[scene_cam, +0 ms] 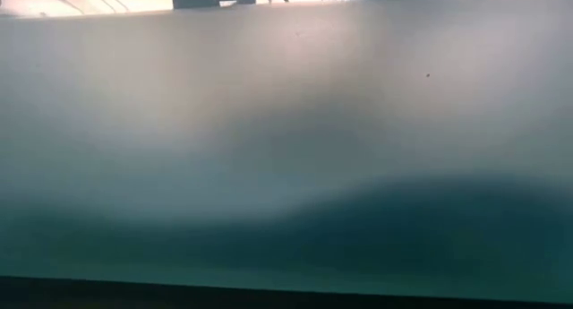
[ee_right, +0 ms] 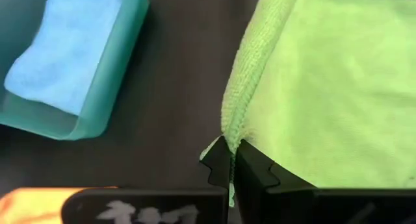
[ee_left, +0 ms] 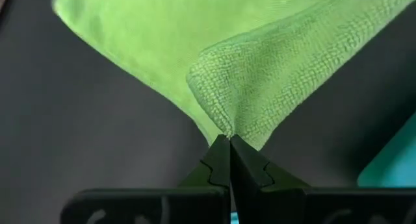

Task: Fold microfiber towels
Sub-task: Fold the green microfiber cloth into the bin

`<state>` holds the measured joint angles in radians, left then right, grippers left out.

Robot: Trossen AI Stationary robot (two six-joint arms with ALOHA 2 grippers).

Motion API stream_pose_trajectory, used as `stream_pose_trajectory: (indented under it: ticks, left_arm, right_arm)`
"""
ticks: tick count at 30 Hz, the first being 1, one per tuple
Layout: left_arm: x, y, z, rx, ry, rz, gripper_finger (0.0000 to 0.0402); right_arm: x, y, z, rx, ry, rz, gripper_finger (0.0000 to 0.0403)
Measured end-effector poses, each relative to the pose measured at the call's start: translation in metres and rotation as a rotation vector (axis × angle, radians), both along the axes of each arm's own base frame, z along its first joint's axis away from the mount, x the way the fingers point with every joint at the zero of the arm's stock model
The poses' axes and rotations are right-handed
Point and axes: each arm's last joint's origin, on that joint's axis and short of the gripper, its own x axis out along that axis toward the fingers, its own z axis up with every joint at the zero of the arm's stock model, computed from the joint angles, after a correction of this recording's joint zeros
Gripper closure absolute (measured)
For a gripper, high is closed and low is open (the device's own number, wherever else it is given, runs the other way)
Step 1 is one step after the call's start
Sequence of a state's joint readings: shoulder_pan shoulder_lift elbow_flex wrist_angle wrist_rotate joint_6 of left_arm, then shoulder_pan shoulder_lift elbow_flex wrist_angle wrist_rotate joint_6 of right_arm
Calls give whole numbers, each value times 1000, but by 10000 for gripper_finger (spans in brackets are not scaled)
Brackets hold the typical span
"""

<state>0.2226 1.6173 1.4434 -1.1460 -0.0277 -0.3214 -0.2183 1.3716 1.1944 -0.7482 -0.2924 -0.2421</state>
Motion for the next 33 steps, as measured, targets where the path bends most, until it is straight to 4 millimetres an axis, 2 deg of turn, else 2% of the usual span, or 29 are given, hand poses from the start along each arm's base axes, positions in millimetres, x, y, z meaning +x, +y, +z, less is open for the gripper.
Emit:
stream_pose_trajectory:
  ticks: [7, 13, 16, 21, 27, 33]
  left_arm:
    - [6, -16, -20, -10, -26, -31, 401]
    - [2, -40, -46, -56, 26, -74, 401]
    - [0, -53, -56, -98, 42, -68, 401]
    - [3, -72, -61, -126, 1, -45, 401]
    - [18, -65, -57, -72, -161, 10, 401]
    - [21, -51, -55, -27, -201, 67, 401]
  right_arm:
    - [5, 28, -50, 127, -37, -87, 403]
    - [0, 53, -84, 254, -68, -198, 403]
    - [-4, 65, -93, 287, -34, -230, 403]
    - [-7, 80, -96, 291, -16, -179, 403]
    - [-8, 68, -98, 228, -16, -153, 403]
    - [-13, 39, -99, 142, -2, -158, 403]
